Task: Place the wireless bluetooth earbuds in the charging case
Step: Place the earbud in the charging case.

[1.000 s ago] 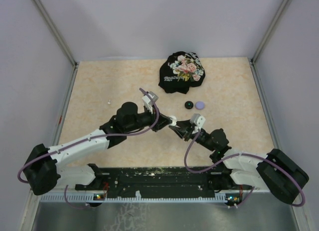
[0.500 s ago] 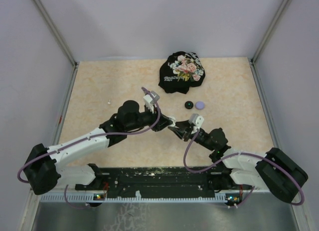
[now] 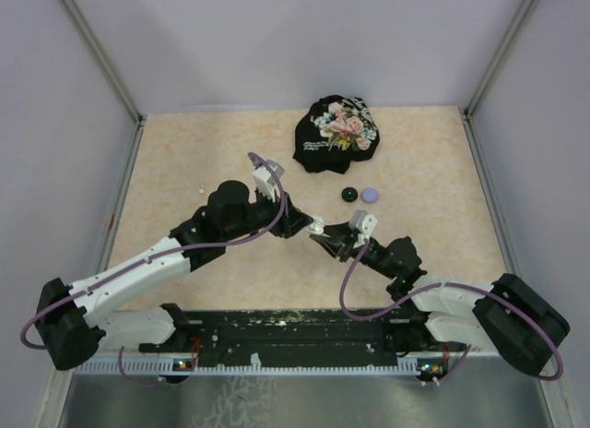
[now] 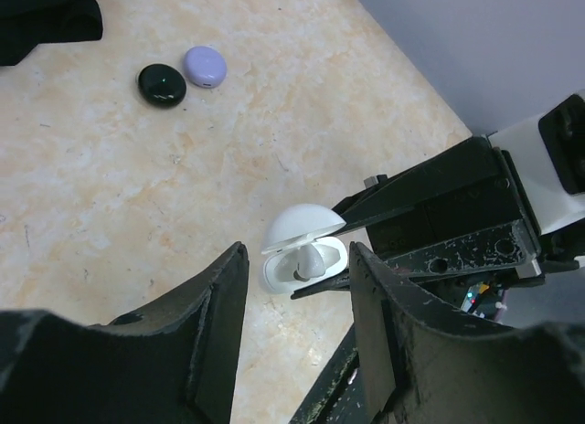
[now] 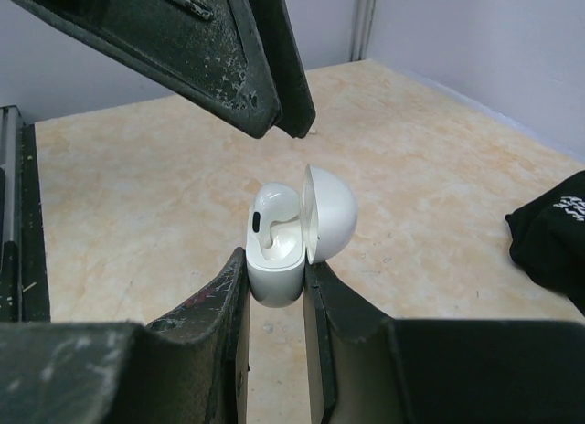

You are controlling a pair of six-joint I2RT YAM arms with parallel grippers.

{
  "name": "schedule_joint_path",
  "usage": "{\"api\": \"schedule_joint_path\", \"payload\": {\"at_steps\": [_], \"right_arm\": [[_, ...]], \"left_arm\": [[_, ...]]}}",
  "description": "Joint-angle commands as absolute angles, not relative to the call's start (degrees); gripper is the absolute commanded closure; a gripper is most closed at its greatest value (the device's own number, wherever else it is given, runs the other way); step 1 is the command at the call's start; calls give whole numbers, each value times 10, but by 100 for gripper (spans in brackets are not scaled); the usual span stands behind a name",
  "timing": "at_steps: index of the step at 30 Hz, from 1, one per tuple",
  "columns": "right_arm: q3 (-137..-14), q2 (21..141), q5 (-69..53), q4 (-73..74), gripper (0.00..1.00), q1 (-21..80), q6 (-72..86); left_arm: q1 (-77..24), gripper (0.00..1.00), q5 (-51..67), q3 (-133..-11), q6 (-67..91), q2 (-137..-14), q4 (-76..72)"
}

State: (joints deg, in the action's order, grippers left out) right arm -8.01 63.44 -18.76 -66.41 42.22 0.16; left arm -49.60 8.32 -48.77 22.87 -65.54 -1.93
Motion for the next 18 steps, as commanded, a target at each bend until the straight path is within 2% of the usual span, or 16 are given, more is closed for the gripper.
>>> {"api": "schedule_joint_path", "payload": {"at_steps": [1, 18], "right_arm": [[-100, 630, -195, -697, 100, 425, 3], [-101, 635, -194, -701, 100, 425, 6]], "left_arm": [[-494, 47, 77, -517, 270, -646, 18], [-493, 62, 117, -547, 289, -685, 73]]}}
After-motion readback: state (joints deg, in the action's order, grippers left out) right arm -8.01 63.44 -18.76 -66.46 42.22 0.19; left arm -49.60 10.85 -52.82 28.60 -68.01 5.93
